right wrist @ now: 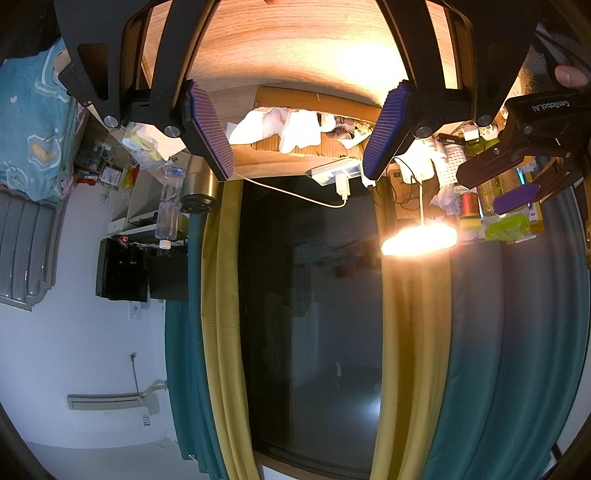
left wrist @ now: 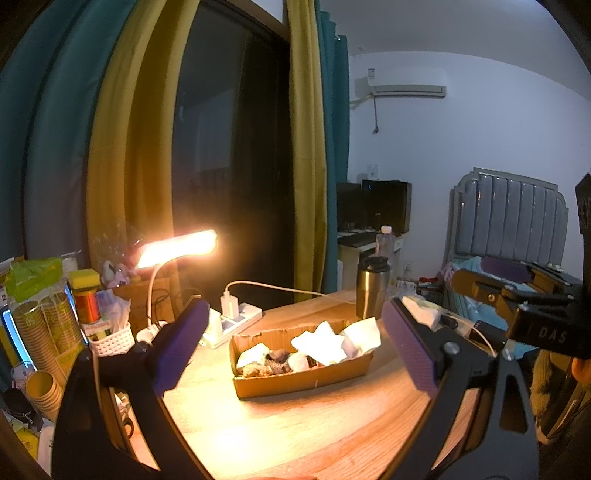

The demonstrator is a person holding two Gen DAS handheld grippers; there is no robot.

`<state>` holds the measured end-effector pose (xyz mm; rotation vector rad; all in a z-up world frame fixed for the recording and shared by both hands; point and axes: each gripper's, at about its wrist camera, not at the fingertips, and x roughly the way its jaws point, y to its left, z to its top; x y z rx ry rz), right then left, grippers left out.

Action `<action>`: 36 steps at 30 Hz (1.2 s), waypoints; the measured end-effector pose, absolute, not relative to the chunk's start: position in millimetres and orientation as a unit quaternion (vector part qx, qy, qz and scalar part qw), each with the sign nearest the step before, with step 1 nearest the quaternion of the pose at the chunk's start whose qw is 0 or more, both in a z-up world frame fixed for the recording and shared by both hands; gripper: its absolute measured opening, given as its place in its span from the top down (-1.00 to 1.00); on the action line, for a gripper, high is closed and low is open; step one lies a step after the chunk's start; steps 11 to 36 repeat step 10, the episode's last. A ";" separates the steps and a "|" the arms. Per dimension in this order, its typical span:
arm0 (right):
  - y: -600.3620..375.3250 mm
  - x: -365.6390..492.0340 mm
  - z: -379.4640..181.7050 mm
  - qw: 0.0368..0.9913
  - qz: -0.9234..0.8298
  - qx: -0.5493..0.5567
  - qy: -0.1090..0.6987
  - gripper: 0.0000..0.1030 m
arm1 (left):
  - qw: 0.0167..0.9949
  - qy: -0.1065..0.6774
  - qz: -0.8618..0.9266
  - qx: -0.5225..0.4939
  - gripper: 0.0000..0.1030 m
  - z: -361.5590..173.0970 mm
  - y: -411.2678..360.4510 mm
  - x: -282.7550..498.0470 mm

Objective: Organize soft objects

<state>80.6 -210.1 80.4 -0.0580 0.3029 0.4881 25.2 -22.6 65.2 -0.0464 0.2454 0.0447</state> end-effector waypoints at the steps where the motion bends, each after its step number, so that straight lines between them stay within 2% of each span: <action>1: -209.7 80.9 80.1 0.959 0.240 -0.028 0.149 -0.46 | 0.992 0.123 0.022 -0.023 -0.86 65.3 -22.4 25.4; 36: -210.2 80.1 79.6 0.958 0.241 -0.028 0.150 -0.46 | 0.992 0.125 0.018 -0.025 -0.86 65.2 -22.0 25.1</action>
